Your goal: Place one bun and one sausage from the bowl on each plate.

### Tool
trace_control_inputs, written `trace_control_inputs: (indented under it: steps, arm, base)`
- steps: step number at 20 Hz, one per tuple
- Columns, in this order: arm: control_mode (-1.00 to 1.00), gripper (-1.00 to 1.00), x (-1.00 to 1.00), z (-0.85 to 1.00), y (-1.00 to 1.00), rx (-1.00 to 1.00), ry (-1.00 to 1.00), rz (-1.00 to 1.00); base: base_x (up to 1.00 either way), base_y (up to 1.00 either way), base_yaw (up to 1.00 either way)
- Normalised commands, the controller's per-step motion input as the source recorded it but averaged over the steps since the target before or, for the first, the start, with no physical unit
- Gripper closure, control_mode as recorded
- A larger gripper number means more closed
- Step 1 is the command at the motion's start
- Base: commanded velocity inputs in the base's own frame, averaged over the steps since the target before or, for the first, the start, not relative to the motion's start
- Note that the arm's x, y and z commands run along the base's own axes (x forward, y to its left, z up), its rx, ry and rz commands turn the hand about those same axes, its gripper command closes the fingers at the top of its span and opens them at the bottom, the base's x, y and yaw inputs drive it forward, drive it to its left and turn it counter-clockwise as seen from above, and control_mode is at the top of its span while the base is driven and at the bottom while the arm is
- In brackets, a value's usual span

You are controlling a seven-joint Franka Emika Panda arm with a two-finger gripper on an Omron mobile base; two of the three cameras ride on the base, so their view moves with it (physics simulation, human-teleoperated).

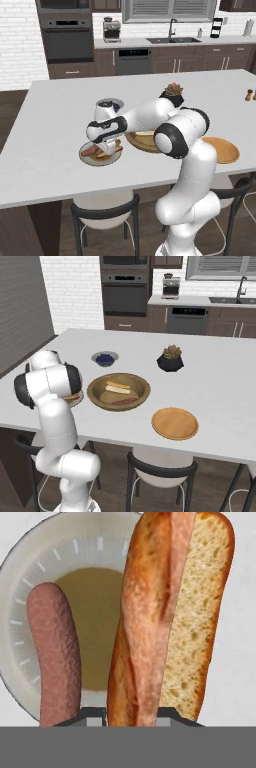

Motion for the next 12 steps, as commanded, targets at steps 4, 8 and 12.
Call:
trace_control_inputs:
  steps: [4,8,12]
  arm:
    - [-1.00,-1.00,0.26,-0.41,0.05,0.00,0.00,0.01]
    - [-1.00,-1.00,0.11,-0.11,0.05,0.00,-0.02,0.01]
    - [-1.00,-1.00,0.00,0.24,0.00,0.00,-0.09,0.00]
  base:
    - [0.00,0.00,0.00]
    - [0.00,0.00,0.00]
    - [0.00,0.00,0.00]
